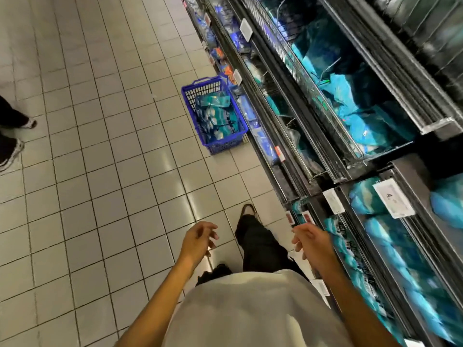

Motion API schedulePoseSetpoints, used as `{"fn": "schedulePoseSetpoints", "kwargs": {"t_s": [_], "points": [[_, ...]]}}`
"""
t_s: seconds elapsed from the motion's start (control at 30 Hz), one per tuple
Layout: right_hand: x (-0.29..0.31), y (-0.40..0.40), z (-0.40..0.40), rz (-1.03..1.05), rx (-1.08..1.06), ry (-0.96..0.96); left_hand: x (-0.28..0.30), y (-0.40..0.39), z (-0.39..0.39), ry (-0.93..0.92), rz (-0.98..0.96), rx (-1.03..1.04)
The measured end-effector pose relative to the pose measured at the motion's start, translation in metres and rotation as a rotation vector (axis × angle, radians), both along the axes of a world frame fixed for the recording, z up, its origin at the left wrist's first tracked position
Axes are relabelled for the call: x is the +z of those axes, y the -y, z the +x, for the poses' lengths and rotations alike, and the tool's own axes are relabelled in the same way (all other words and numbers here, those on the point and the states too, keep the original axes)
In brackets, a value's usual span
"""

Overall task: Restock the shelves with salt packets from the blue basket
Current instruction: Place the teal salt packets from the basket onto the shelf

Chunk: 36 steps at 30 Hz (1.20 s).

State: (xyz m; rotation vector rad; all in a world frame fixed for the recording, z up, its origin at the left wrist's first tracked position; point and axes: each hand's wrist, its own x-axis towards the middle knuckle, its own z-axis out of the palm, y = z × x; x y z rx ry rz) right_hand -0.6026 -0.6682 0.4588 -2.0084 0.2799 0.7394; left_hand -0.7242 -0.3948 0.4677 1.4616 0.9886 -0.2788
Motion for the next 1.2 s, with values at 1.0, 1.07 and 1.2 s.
{"fn": "schedulePoseSetpoints", "kwargs": {"t_s": [1.0,1.07,1.2], "points": [[-0.039,-0.385,0.361,-0.048,0.491,-0.093,-0.041,-0.301,0.266,-0.019,0.074,0.492],[-0.039,-0.399,0.375,-0.085,0.427,-0.094,-0.045,-0.329,0.298,-0.049,0.045,0.378],[-0.057,-0.421,0.402,-0.124,0.294,-0.141,-0.063,-0.365,0.366,-0.143,0.028,0.103]]}}
